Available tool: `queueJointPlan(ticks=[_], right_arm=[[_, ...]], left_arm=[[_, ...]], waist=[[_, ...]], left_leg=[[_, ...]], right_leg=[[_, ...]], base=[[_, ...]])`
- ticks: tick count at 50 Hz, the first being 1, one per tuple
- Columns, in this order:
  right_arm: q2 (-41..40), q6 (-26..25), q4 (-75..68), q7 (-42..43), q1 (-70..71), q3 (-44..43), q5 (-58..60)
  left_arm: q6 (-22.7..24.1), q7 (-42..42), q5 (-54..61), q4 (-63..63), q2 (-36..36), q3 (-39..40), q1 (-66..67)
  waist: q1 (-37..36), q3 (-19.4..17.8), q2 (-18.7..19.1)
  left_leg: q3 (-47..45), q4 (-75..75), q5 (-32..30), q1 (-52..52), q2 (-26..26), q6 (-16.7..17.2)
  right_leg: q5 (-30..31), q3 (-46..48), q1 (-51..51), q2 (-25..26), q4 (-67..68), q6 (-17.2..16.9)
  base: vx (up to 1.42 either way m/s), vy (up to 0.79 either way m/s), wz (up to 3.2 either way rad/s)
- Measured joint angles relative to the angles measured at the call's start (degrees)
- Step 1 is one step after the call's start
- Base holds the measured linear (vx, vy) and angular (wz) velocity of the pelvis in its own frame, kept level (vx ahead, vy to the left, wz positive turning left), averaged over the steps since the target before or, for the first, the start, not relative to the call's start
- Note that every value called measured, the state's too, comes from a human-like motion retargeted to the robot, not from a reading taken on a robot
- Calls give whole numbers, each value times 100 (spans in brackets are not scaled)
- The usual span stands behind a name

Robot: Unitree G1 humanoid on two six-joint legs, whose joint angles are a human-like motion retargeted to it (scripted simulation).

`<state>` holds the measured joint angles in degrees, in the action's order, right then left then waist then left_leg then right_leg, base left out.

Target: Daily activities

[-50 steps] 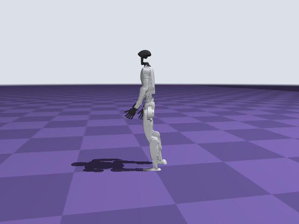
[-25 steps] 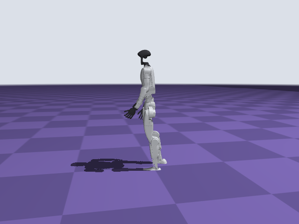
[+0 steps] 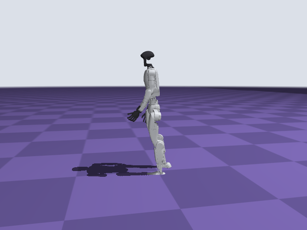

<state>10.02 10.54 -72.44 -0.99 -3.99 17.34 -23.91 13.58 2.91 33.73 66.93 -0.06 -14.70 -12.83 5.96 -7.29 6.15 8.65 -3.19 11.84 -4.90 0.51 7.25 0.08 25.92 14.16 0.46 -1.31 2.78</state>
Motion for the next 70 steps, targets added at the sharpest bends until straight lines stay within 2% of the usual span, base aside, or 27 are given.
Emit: queueJointPlan(ticks=[42, 70], right_arm=[[-37, -102, -92, -340, -270, 282, 896], [-138, -147, -127, -673, -451, 765, 1493]], left_arm=[[-108, 312, -899, -143, -123, -153, -97], [-129, 390, -1450, -280, -193, -240, -154]], waist=[[20, 137, 108], [-98, 238, 25]], left_leg=[[376, 0, -26, 185, 7, 256], [568, -1, -95, 215, 66, 353]], right_leg=[[174, 269, 18, 121, 44, 267], [407, 369, 10, 199, 258, 421]], base=[[0, 0, 0], [0, 0, 1]])
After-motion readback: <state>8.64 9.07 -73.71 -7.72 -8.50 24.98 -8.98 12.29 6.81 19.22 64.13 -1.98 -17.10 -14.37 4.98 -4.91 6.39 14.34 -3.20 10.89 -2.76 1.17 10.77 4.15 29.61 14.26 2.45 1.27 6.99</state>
